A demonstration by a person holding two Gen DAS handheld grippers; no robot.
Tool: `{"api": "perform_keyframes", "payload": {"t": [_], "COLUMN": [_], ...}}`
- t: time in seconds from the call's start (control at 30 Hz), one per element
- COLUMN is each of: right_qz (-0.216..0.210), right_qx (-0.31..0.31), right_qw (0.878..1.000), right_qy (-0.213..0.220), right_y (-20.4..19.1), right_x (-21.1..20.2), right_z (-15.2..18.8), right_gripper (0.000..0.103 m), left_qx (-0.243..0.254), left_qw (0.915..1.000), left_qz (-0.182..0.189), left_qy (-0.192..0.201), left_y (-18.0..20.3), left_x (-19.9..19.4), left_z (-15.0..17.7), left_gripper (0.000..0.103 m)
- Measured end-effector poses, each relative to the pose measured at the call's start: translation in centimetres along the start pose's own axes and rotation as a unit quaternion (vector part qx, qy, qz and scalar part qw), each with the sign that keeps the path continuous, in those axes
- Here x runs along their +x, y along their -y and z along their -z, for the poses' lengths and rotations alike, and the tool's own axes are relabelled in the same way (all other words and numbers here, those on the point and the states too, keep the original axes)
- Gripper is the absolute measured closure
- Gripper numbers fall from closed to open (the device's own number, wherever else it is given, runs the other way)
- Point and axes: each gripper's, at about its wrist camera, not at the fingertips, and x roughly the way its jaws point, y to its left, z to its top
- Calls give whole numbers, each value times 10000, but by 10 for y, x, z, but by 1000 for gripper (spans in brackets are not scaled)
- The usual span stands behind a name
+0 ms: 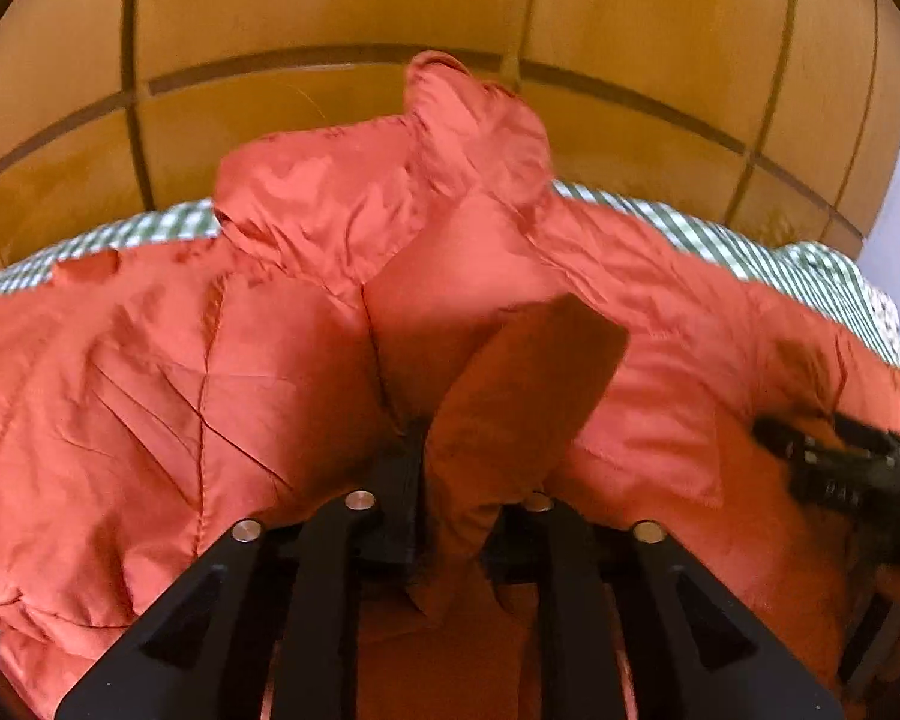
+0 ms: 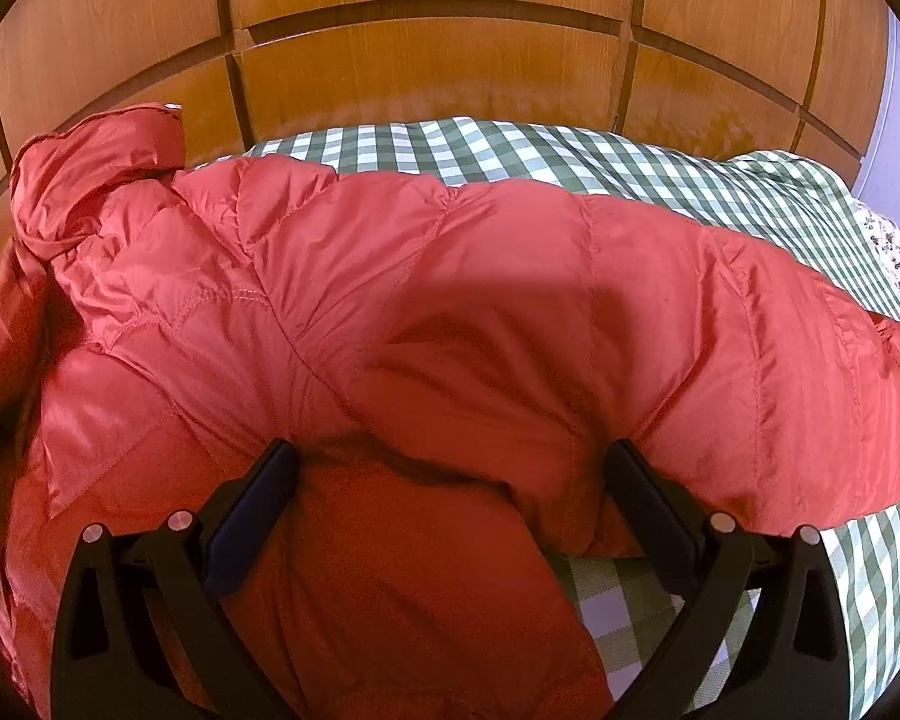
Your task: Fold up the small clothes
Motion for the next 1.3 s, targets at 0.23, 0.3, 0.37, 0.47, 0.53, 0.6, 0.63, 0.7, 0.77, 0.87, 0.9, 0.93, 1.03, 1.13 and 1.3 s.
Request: {"api": "perform_keyframes", "payload": {"t": [0.23,0.3,0.37,0.47,0.53,0.6,0.63,0.7,0.77,0.87,0.9,0.93,1.03,1.13,1.3], "right_qz": [21,-9,-55,-91,-31,107,-170,-797,-1720,-2564,-2639,-2688,-3184,-3192,-2611], "right_qx": [-21,-7,20,37,-23,-86,-91,-174,-333,-398,-332,-236,13,103,364], "right_qw": [10000,10000,9999,9998,9996,9999,9994,9953,9841,9652,9627,9606,9418,9450,9643], "right_qy": [-10,-44,-82,-147,-270,-79,276,513,294,-325,-491,-668,-1076,-699,-233], "right_y": [0,1,2,3,1,-9,-20,-41,-75,-117,-125,-132,-148,-140,-102], "right_x": [0,1,2,3,1,-15,-34,-54,-61,-44,-35,-24,-4,-12,-8], "right_z": [1,1,0,-2,-6,-13,-15,-16,-17,-16,-16,-15,-13,-22,-22], "right_gripper": [2,2,2,2,2,5,5,5,5,13,17,32,83,97,103], "left_qx": [-162,-460,-926,-1524,-1795,-2165,-2473,-2653,-2623,-2598,-2680,-2814,-3034,-3063,-3197], "left_qw": [9940,9915,9882,9791,9724,9662,9600,9546,9563,9606,9592,9561,9494,9484,9454], "left_qz": [428,318,99,-558,-1013,-1029,-880,-783,-727,-562,-493,-368,-122,-79,-232], "left_qy": [993,1174,1216,1224,1090,947,978,1105,1071,813,755,732,799,815,598], "left_y": [-18,-36,-66,-108,-129,-146,-157,-163,-163,-164,-169,-173,-180,-180,-182], "left_x": [-76,-97,-113,-127,-128,-124,-125,-130,-126,-116,-113,-111,-110,-111,-110], "left_z": [23,29,40,61,80,97,107,113,112,107,108,110,117,118,113], "left_gripper": [6,6,6,9,22,22,22,22,22,22,22,22,21,21,21]}}
